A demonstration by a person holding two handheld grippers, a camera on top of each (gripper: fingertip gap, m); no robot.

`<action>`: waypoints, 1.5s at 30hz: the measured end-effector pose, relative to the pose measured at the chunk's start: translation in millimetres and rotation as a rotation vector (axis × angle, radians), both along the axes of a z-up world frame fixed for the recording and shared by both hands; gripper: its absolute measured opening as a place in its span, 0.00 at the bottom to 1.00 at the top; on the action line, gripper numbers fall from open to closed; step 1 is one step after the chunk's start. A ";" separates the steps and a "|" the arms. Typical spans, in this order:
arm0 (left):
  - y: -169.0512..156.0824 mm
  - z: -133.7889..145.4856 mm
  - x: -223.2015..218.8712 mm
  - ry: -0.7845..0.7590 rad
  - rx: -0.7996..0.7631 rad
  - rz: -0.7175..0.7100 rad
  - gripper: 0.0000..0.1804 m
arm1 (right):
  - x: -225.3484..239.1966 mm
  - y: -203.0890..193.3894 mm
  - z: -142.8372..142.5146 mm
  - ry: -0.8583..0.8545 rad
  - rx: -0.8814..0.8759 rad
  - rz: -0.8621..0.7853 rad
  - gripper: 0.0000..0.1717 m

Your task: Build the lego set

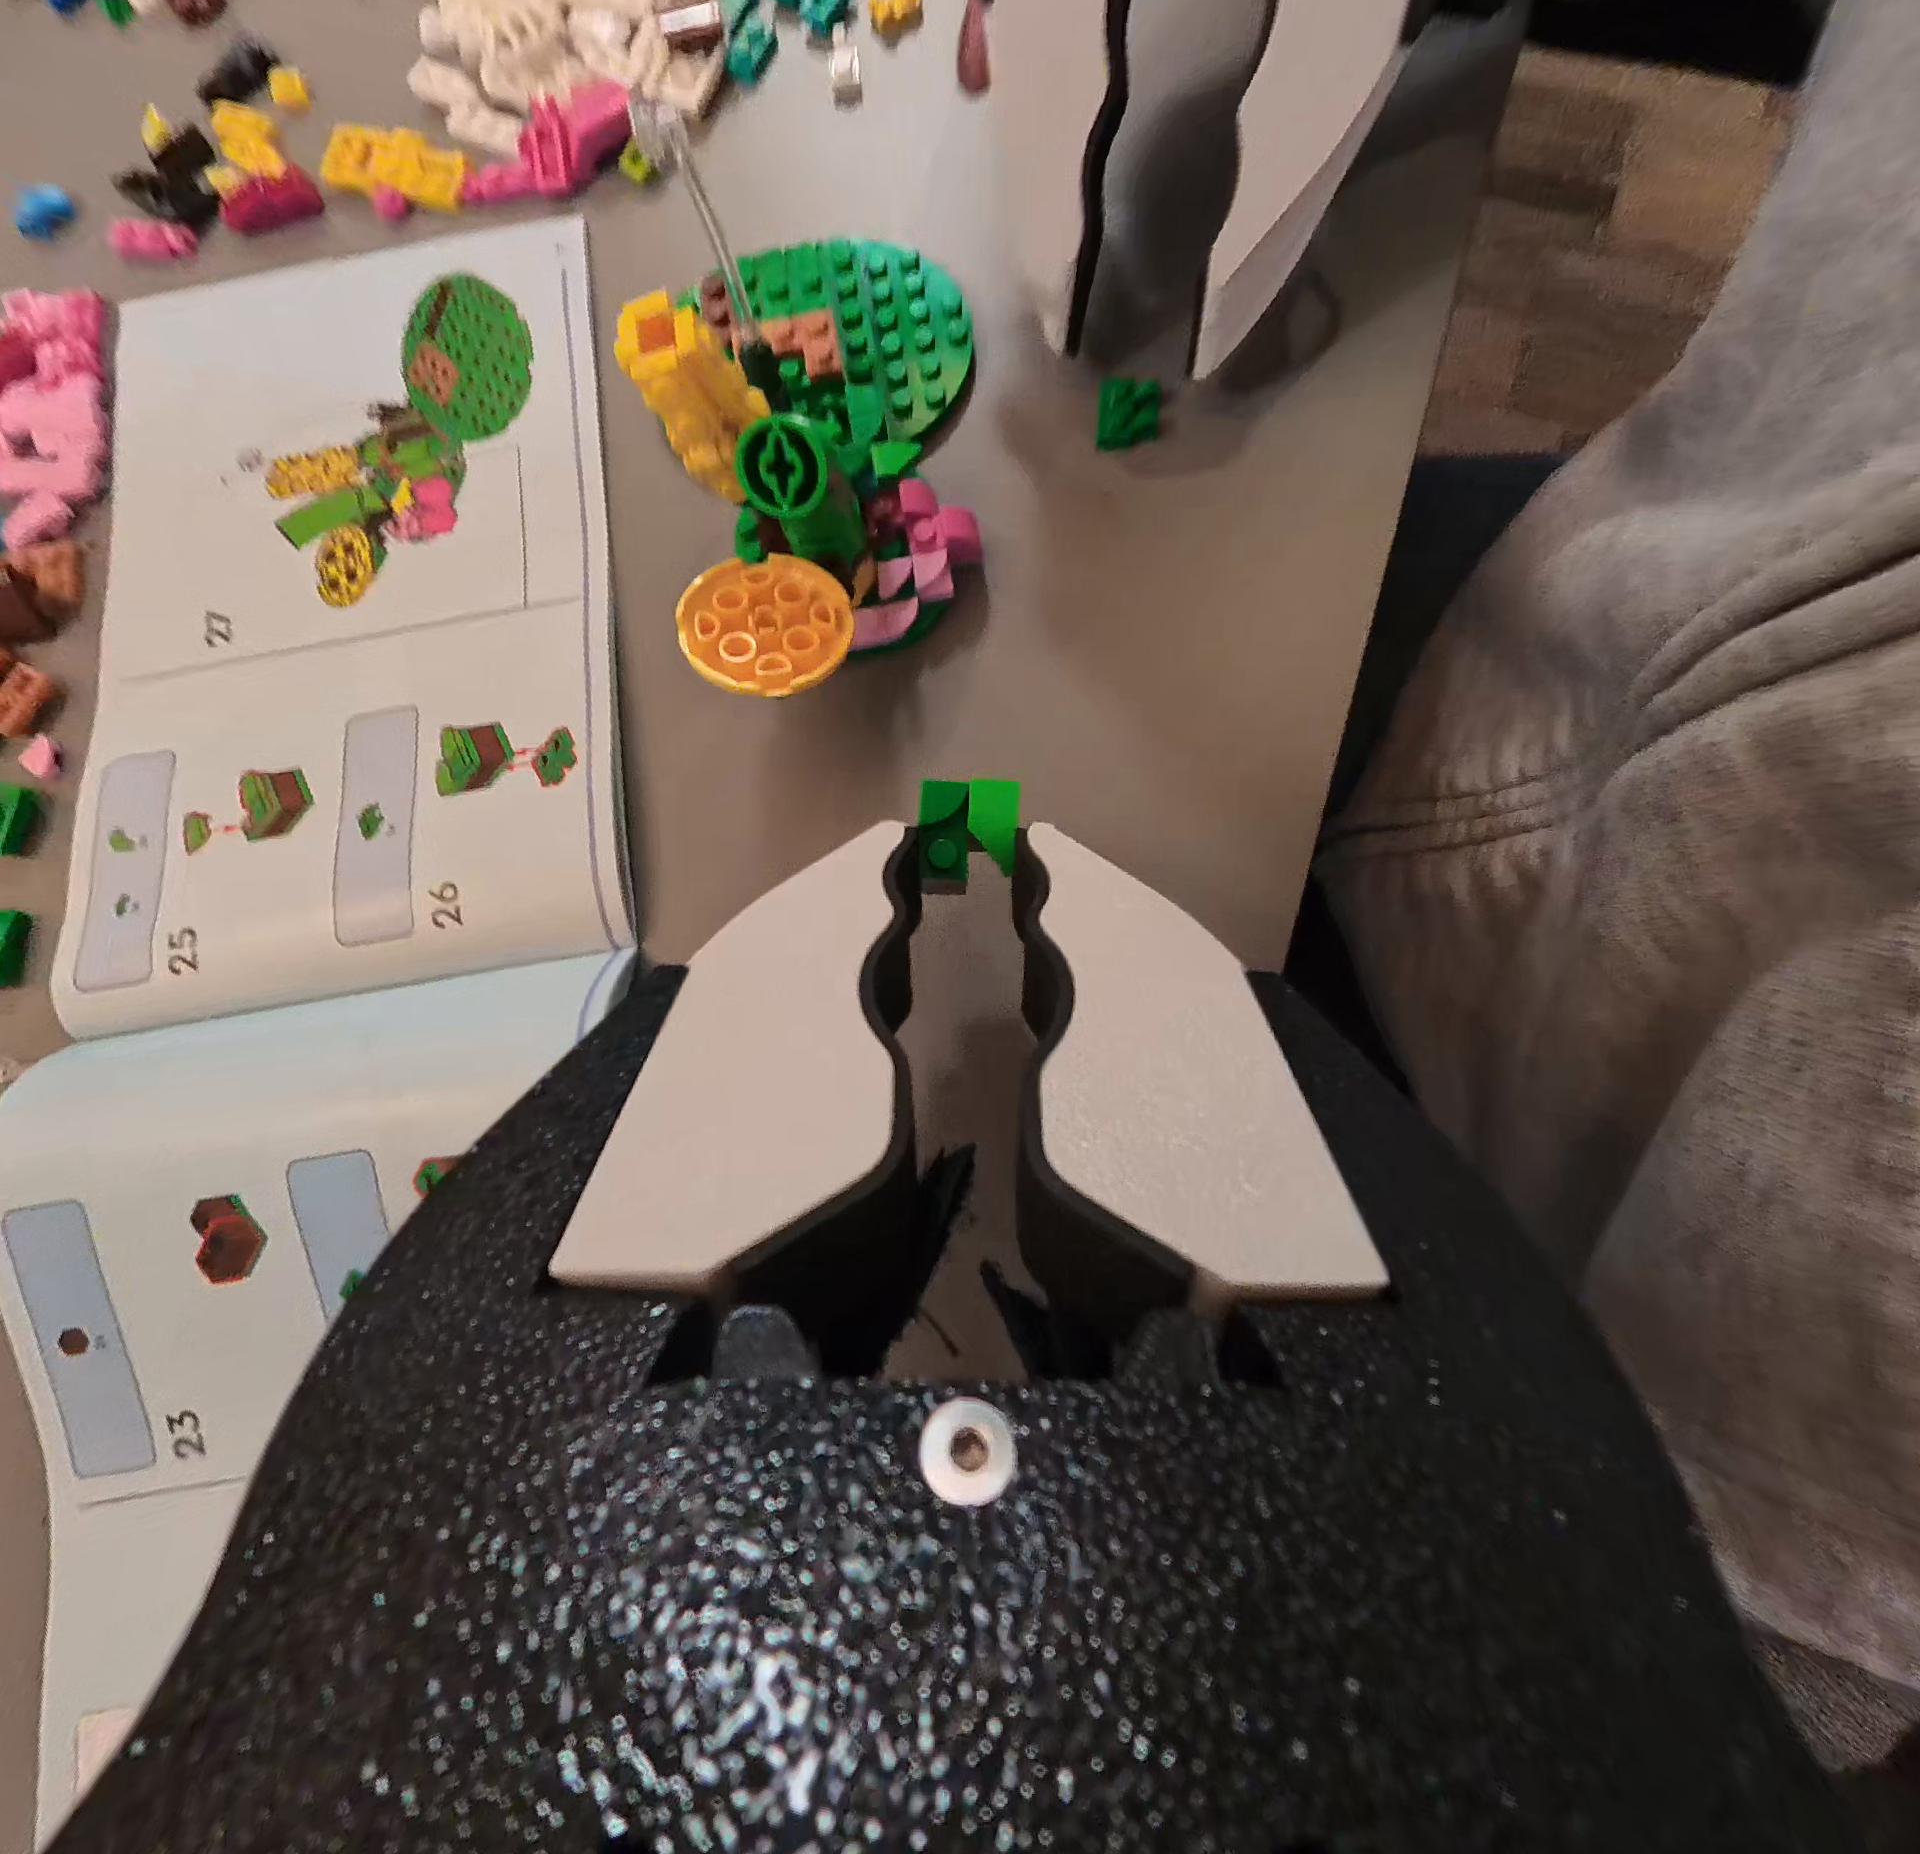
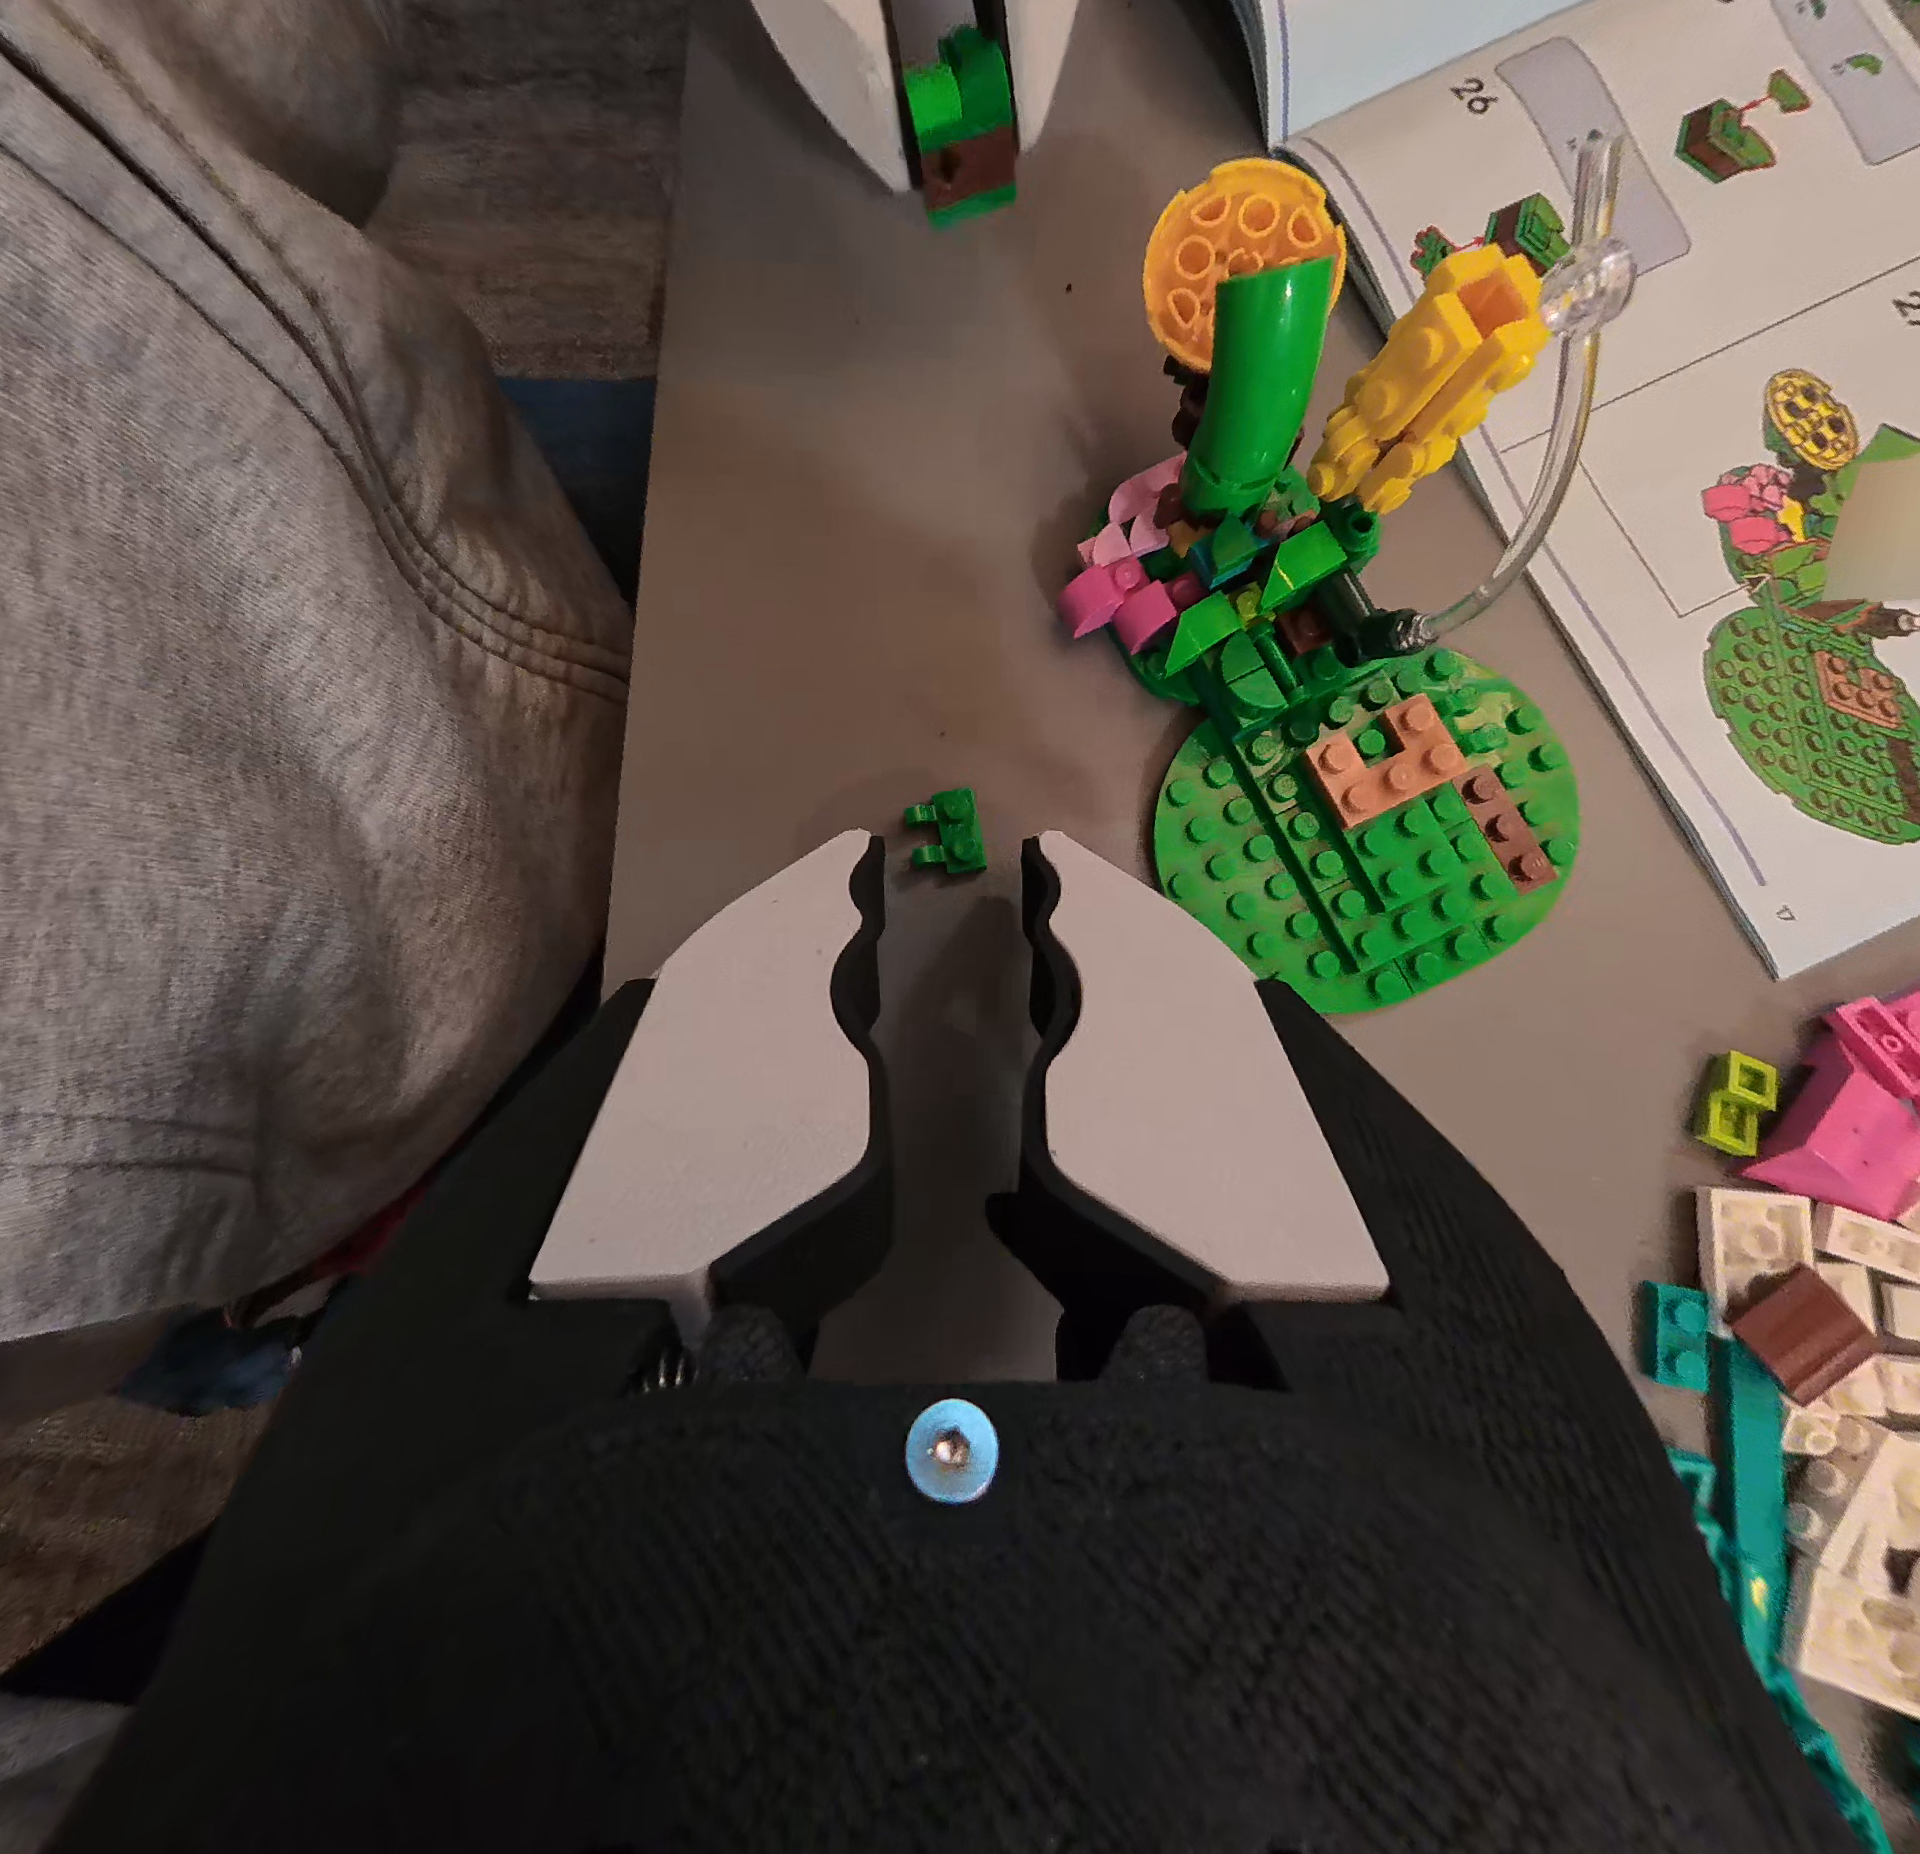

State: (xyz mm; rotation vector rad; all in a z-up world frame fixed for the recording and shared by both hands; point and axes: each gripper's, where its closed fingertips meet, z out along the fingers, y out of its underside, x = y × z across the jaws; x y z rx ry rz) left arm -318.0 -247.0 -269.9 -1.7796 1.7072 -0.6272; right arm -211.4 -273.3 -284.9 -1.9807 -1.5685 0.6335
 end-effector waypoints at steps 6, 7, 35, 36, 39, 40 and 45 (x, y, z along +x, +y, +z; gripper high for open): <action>0.2 -9.9 -2.8 0.112 -0.046 0.019 0.09 | 2.2 -4.0 -0.2 0.010 -0.003 -0.011 0.14; 0.6 -9.8 -1.8 0.109 -0.055 0.022 0.09 | 2.3 -4.5 -0.6 0.010 -0.004 -0.011 0.14; -13.0 -22.9 -7.2 0.096 -0.176 0.030 0.15 | 6.1 -3.7 -1.7 0.025 -0.021 -0.029 0.14; -16.3 -22.2 -5.6 0.087 -0.186 0.018 0.15 | 5.7 -3.7 -1.6 0.026 -0.020 -0.028 0.14; -26.5 -17.4 -1.0 0.052 -0.220 -0.022 0.14 | 4.9 -3.5 -0.3 0.031 -0.017 -0.028 0.14; -26.8 -16.3 -1.1 0.046 -0.220 -0.023 0.14 | 5.1 -3.4 0.1 0.032 -0.016 -0.029 0.14; -15.4 -14.3 -7.6 0.032 -0.192 0.034 0.14 | 5.9 -3.5 1.3 0.033 -0.013 -0.033 0.14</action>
